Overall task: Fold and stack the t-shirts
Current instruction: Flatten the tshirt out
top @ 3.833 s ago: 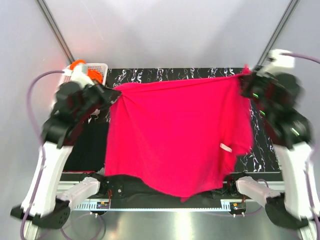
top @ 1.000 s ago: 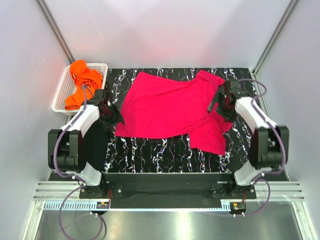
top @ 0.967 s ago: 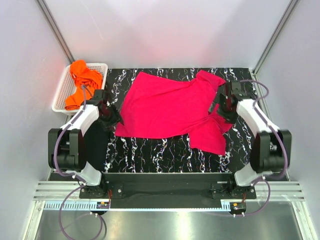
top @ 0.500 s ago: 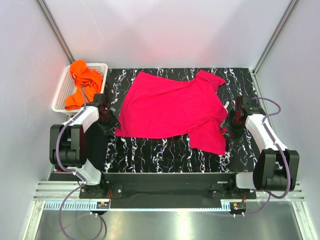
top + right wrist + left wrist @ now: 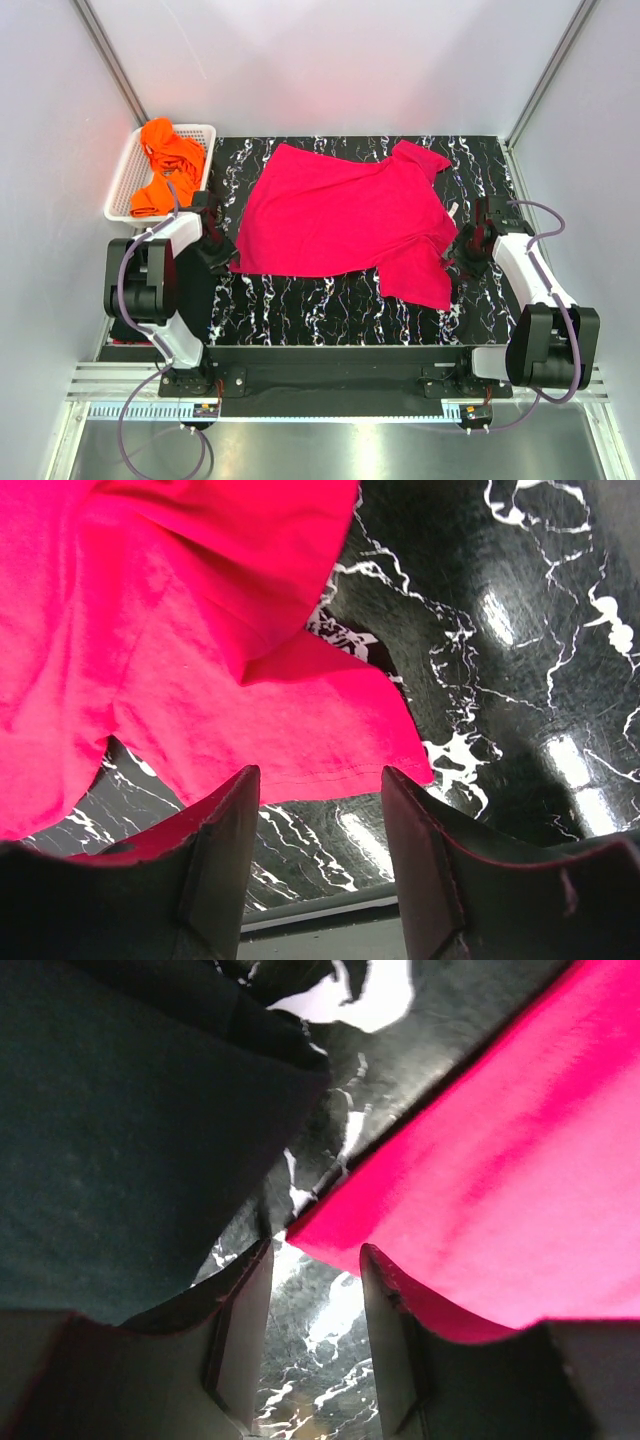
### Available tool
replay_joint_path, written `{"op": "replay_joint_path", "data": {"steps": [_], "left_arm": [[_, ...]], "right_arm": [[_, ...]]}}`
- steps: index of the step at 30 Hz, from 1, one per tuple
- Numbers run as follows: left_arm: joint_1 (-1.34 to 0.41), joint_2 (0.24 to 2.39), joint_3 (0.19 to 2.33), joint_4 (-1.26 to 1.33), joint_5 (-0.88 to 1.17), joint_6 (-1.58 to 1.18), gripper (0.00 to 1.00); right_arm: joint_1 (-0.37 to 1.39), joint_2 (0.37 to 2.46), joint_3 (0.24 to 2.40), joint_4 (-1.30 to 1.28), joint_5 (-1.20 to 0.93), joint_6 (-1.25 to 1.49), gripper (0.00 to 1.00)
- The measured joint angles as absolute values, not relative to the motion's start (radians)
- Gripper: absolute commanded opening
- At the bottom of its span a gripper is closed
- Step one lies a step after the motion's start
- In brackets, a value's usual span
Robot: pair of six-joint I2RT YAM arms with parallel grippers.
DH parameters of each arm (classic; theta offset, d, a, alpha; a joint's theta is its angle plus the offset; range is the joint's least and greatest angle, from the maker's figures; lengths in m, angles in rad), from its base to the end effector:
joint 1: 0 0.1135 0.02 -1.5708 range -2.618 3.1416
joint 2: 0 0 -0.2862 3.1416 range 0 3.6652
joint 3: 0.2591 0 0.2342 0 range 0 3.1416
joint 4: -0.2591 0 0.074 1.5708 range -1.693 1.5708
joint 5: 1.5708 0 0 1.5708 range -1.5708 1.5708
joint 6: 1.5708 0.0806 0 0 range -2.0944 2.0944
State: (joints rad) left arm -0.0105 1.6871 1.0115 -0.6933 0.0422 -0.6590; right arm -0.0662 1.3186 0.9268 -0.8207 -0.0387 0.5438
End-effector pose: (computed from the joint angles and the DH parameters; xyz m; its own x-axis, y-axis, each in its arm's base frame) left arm 0.2983 -0.0065 0.1516 -0.7861 -0.6035 -0.1332 -0.5849 0.7961 -0.1555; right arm 0.2346 -0.0124 0.2149 -0.7724 0.5694 -0.2814 0.5285 0.8219 0.2124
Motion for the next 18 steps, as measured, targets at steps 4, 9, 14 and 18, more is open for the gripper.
{"op": "replay_joint_path", "data": {"steps": [4, 9, 14, 18], "left_arm": [[-0.006, 1.703, 1.009, -0.693, 0.048, -0.675, 0.35], [-0.002, 1.703, 1.004, -0.686, 0.044, -0.676, 0.12], [-0.003, 1.692, 0.999, -0.674, 0.039, -0.667, 0.00], [-0.004, 1.664, 0.979, -0.659, 0.038, -0.652, 0.00]], "right_arm": [[-0.068, 1.318, 0.913, -0.824, -0.039, 0.553, 0.61], [-0.076, 1.317, 0.907, -0.825, -0.038, 0.559, 0.61], [-0.080, 1.315, 0.879, -0.824, -0.038, 0.581, 0.76], [-0.095, 1.323, 0.838, -0.826, -0.039, 0.595, 0.71]]}}
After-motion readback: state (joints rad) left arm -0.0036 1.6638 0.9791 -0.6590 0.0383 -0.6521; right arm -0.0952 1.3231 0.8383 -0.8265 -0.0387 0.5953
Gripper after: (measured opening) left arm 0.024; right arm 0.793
